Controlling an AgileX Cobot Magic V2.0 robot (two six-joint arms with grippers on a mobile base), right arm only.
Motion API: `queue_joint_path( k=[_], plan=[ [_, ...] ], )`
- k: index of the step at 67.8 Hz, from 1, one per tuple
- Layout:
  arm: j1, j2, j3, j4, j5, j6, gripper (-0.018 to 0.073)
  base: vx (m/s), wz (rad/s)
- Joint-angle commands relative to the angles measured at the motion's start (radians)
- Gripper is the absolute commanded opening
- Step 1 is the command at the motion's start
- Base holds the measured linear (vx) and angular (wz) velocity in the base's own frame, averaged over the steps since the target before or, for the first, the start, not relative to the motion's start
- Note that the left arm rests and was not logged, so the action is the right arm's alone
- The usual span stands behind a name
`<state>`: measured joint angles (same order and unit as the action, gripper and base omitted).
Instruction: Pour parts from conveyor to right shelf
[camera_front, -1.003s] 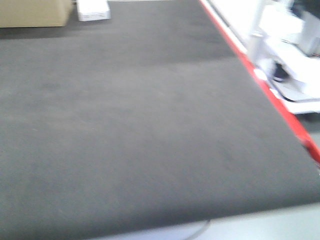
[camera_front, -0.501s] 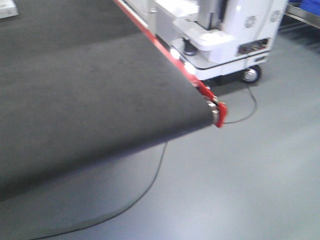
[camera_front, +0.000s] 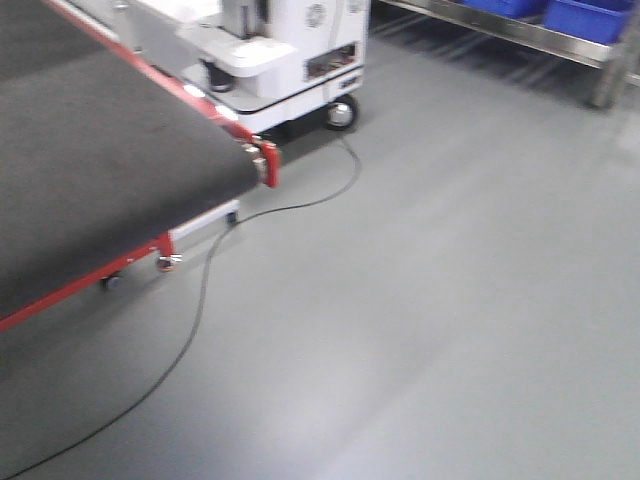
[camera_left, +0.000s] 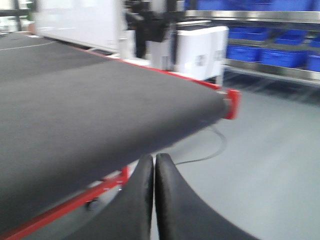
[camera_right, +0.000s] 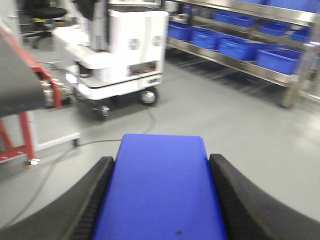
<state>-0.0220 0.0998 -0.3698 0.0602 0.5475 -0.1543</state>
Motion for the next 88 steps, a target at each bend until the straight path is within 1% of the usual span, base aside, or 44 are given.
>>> queue_joint_path(
  k=[1, 57, 73, 88],
  plan=[
    [-0.006, 0.011, -0.028, -0.003, -0.082, -0.007, -0.0006, -0.34, -0.67],
    [-0.006, 0.011, -0.028, -0.003, -0.082, -0.007, -0.0006, -0.24, -0.79],
    [-0.006, 0.011, -0.028, -0.003, -0.082, -0.007, -0.0006, -0.15, -0.57],
    [-0.006, 0.011, -0.028, -0.003, -0.082, -0.007, -0.0006, -0.09, -0.33]
  ],
)
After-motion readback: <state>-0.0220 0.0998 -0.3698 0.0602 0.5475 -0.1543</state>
